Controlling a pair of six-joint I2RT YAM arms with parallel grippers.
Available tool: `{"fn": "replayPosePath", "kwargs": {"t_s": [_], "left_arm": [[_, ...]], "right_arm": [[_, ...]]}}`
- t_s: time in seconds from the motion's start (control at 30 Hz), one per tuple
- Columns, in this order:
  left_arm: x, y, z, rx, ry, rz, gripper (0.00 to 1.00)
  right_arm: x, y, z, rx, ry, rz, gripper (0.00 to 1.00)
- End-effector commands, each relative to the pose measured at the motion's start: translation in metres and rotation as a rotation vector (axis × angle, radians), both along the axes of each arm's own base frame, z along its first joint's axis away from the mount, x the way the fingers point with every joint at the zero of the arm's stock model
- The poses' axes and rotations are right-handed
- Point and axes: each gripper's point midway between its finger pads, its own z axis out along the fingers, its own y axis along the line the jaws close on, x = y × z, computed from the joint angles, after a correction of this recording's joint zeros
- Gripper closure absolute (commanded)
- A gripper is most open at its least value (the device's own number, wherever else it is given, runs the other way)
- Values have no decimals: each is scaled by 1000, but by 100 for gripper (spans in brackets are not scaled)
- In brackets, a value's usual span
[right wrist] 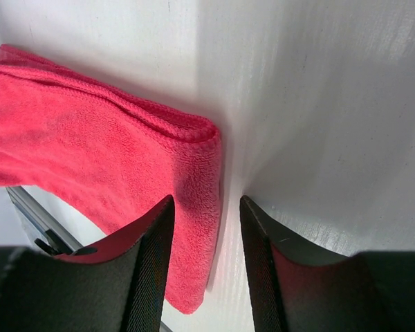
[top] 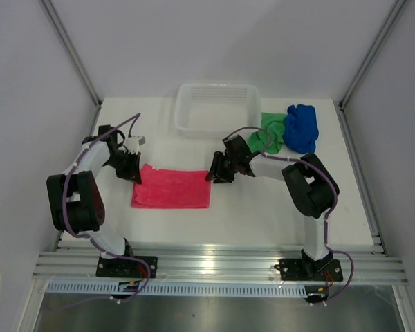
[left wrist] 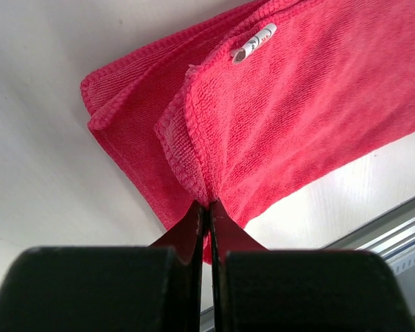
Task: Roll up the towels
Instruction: Fold the towel
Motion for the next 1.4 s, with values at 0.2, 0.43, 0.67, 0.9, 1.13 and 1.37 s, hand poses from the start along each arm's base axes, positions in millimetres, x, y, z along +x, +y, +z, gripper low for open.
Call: {"fn": "replayPosePath", "kwargs": {"t_s": [0.2,0.43,0.67,0.9,1.13,1.37], "left_arm": [[4,24,-44,34,102,35,99],[5,23,-44,31,92,26,99],[11,26,-43,43,88,28,99],[24,2,-28,32,70,-51,99],[30,-56,-25,20,80,-199,99],[40,-80,-25,5,101,-237,99]], "right_arm": [[-1,2,-13,-29,43,18,50],[3,10,-18,-41,74,17,59],[3,12,-18,-36,75,26,95],[-8,-26,-17,-57,66,-29,100],[-37,-76,-7,-121,31,-83,100],[-48,-98,1,-123,5,-115,85]]}}
